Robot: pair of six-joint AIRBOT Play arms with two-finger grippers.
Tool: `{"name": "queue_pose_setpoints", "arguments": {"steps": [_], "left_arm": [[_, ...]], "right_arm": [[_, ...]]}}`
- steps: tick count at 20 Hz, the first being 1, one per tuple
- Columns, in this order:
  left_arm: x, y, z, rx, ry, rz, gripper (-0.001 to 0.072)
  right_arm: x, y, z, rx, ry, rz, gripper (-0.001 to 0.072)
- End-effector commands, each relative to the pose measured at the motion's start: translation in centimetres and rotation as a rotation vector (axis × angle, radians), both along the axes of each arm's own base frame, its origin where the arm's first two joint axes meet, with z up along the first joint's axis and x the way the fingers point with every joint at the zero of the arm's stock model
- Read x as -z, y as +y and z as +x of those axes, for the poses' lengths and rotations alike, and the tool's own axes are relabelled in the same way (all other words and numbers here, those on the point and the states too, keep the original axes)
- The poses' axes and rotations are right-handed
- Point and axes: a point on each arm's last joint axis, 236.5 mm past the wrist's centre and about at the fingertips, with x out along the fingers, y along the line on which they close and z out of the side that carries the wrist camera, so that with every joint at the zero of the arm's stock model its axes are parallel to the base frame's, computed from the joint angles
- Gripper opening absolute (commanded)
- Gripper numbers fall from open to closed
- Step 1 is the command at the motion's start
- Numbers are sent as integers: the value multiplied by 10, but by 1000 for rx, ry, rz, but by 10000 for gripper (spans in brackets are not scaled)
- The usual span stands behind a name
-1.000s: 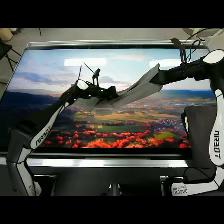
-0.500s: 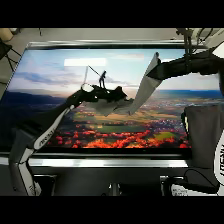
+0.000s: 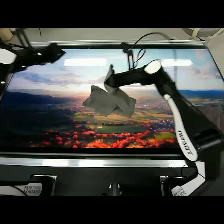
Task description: Fold the shirts.
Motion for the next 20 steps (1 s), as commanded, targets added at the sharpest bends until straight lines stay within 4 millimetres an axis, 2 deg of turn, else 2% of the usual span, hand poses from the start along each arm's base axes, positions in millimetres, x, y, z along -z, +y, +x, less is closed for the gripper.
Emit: {"name": "queue_pose_setpoints", "arguments": {"steps": [1,2,3,5,7,8,10,11,12,13,15,17,20], "left_arm": [[-26,42,-16,-66,-34,73,19],[-20,41,-18,-55,-14,80,19],[-14,38,-21,-42,8,79,20],[0,31,-28,5,38,112,20],[13,28,-32,39,58,142,20],[18,28,-33,40,70,141,20],[26,28,-34,41,87,140,20],[30,27,-35,42,94,139,20],[32,27,-35,44,100,139,20],[35,27,-36,44,106,139,20],[38,26,-37,47,114,138,20],[38,25,-39,54,119,139,20],[38,24,-42,63,127,140,20]], "right_arm": [[55,49,-4,7,129,92,520],[57,46,-9,-39,126,94,682],[57,36,-15,-86,120,73,684],[60,-14,-15,-107,153,-25,681],[66,-92,-4,-28,192,-196,672],[73,-139,-2,25,224,-307,671],[98,-224,-14,116,353,-531,670],[113,-249,-26,154,438,-593,670],[125,-252,-35,161,490,-578,671],[136,-241,-40,168,519,-531,671],[151,-202,-38,201,561,-368,671],[155,-165,-33,207,566,-242,671],[172,-138,-35,198,593,-223,652]]}}
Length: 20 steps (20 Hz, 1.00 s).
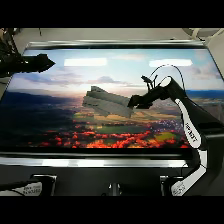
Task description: Fold the shirts.
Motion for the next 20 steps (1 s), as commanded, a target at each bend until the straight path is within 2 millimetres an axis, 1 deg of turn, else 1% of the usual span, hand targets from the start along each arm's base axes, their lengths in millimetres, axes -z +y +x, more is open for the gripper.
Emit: {"name": "queue_pose_setpoints", "arguments": {"steps": [1,2,3,4,5,6,8,9,10,11,13,14,15,17,20], "left_arm": [[0,-2,-4,10,10,-2,20],[0,-2,-4,8,11,-5,20],[0,-3,-5,9,14,-12,20],[0,-5,-6,14,20,-19,20],[0,-7,-8,23,28,-24,20],[1,-8,-11,30,37,-23,21],[2,-9,-13,36,45,-22,20],[2,-9,-13,36,44,-22,21],[2,-9,-13,36,44,-22,20],[2,-9,-13,36,44,-22,21],[2,-9,-13,36,44,-22,21],[2,-9,-13,36,44,-21,21],[2,-9,-13,36,45,-22,21],[2,-9,-13,37,45,-22,20],[2,-9,-13,39,42,-19,21]], "right_arm": [[13,36,-3,46,45,82,524],[11,42,-2,49,43,103,367],[7,43,3,46,12,110,78],[-2,37,12,46,-30,118,21],[-20,29,22,15,-105,124,20],[-43,18,32,-6,-175,130,20],[-110,-17,49,0,-307,141,20],[-149,-42,52,16,-371,142,20],[-184,-68,52,38,-430,135,20],[-218,-100,49,89,-474,123,20],[-268,-163,36,208,-550,83,20],[-283,-192,25,263,-566,61,21],[-293,-221,12,316,-568,37,21],[-300,-266,-21,388,-534,2,21],[-297,-310,-70,447,-447,-27,21]]}}
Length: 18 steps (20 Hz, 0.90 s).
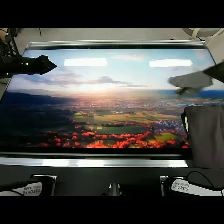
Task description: Fold the shirts.
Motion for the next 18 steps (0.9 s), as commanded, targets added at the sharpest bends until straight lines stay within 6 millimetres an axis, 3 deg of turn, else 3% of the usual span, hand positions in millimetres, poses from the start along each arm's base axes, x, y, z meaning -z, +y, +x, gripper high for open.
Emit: {"name": "queue_pose_setpoints", "arguments": {"steps": [1,5,9,11,15,18], "left_arm": [[0,-1,0,6,-4,6,21],[0,-2,0,8,-4,5,21],[-2,-1,2,4,-20,9,20],[-4,1,6,-7,-33,8,21],[-6,-4,7,-4,-46,7,21],[-7,-10,7,4,-53,6,21]], "right_arm": [[-2,-54,-66,91,104,-8,21],[26,-108,-127,223,292,-54,21],[46,-154,-188,397,513,-271,21],[65,-158,-219,426,633,-317,21],[126,-142,-298,419,956,-339,21],[176,-132,-308,405,992,-328,22]]}}
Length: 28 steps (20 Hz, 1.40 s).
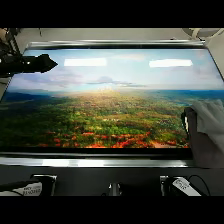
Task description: Fold the shirts.
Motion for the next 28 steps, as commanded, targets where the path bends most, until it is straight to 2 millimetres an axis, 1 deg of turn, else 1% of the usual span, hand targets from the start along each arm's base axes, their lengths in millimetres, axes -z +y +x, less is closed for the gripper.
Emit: {"name": "queue_pose_setpoints", "arguments": {"steps": [1,2,3,4,5,6,7,8,9,10,11,12,13,14,15,16,17,18,19,20,21,22,23,24,25,28], "left_arm": [[-2,-5,1,4,-12,0,21],[-2,-6,1,6,-11,0,21],[-2,-6,1,6,-12,0,21],[-3,-6,1,7,-15,0,21],[-7,-6,0,8,-20,0,21],[-14,-6,2,9,-38,1,21],[-25,-6,3,9,-63,3,20],[-39,-5,5,21,-109,24,19],[-51,-2,10,22,-162,70,18],[-56,8,17,-10,-200,165,17],[-51,23,24,-72,-197,266,17],[-36,41,27,-146,-148,380,16],[-11,56,23,-192,-60,489,17],[19,65,14,-203,54,560,23],[50,64,0,-176,179,585,146],[82,62,-20,-137,333,593,560],[108,62,-44,-100,483,607,720],[128,65,-67,-66,610,634,720],[136,66,-79,-42,657,647,720],[135,62,-85,-19,647,636,672],[124,55,-85,-19,583,605,568],[110,50,-80,-34,482,575,559],[97,49,-74,-65,395,553,561],[89,50,-70,-88,351,537,563],[86,52,-70,-93,343,535,562],[87,52,-70,-88,344,537,560]], "right_arm": [[54,-1,-29,8,102,-36,37],[62,-3,-28,6,96,-46,282],[63,-9,-24,6,78,-72,638],[60,-24,-15,-10,38,-135,693],[49,-38,-6,-31,2,-191,703],[29,-58,9,-56,-60,-277,703],[0,-79,29,-76,-143,-380,701],[-38,-99,56,-119,-255,-500,696],[-76,-110,82,-188,-336,-616,692],[-114,-109,114,-282,-415,-730,692],[-142,-97,148,-369,-491,-807,691],[-161,-72,185,-450,-578,-846,691],[-165,-41,216,-508,-647,-831,690],[-155,-3,244,-544,-690,-762,670],[-134,34,263,-580,-681,-670,664],[-102,73,274,-643,-625,-559,668],[-71,107,277,-702,-556,-454,672],[-41,140,274,-767,-483,-338,673],[-19,170,269,-806,-433,-220,676],[-4,198,261,-844,-401,-93,676],[2,219,254,-872,-387,0,676],[3,226,248,-882,-371,30,674],[2,227,250,-884,-379,22,675],[1,224,252,-882,-386,7,676],[2,219,252,-883,-376,-14,676],[4,210,251,-886,-352,-50,673]]}}
